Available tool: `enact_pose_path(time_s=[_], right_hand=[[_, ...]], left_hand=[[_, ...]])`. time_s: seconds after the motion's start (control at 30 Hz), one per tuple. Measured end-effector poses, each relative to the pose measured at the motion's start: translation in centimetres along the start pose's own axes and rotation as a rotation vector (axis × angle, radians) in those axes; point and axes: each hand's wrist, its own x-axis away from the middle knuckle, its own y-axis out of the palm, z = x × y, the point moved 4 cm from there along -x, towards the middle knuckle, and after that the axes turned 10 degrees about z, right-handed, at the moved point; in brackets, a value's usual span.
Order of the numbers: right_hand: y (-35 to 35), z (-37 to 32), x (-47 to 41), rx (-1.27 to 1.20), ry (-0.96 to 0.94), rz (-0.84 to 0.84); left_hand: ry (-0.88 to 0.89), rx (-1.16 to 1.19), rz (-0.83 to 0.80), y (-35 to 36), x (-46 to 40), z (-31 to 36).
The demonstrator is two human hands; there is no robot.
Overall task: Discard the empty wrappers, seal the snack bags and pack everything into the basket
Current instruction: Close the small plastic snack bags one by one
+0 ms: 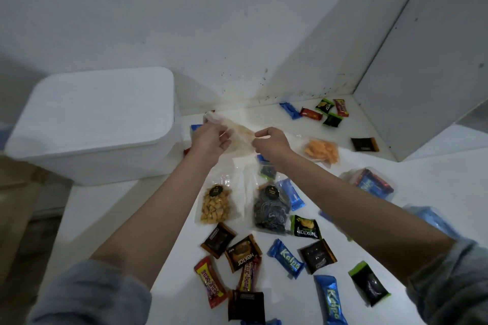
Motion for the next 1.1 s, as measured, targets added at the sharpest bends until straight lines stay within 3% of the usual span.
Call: enact_pose_path(time_s=[0.07, 0.17, 0.33, 0.47, 0.6, 0.8, 1.1], right_hand=[[-0.4, -0.4, 1.8, 0.183, -0.078, -0.045], [-0.9, -1.8, 4.5, 0.336, -0.235, -0.023], [-2.4, -6.7, 9.3, 0.197, -0.675, 0.11], [-2.8, -9.9, 12.2, 0.15, -0.809, -0.029], [-2.6, -11.2, 14.3, -0.063, -0.716, -0.196], [-3.4, -11.7, 16.0, -0.261, -0.578, -0.212], [-3.7, -11.6, 16.7, -0.327, -0.502, -0.208]], left_hand=[[0.13, -0.063, -0.053, 0.2, 2.5, 1.4], [0.382, -0.343, -0.097, -0.3, 6.1, 3.4], [0.785, -0.758, -0.257, -1.9, 11.1, 6.5], [0.98, -0.966, -0.28, -3.5, 14.1, 8.6], [1.04, -0.902, -0.209, -5.1, 16.3, 10.4], [0.915, -0.85, -0.13, -9.1, 16.8, 12.1], [0.683, -0.403, -0.21, -10.9, 17.5, 12.2]])
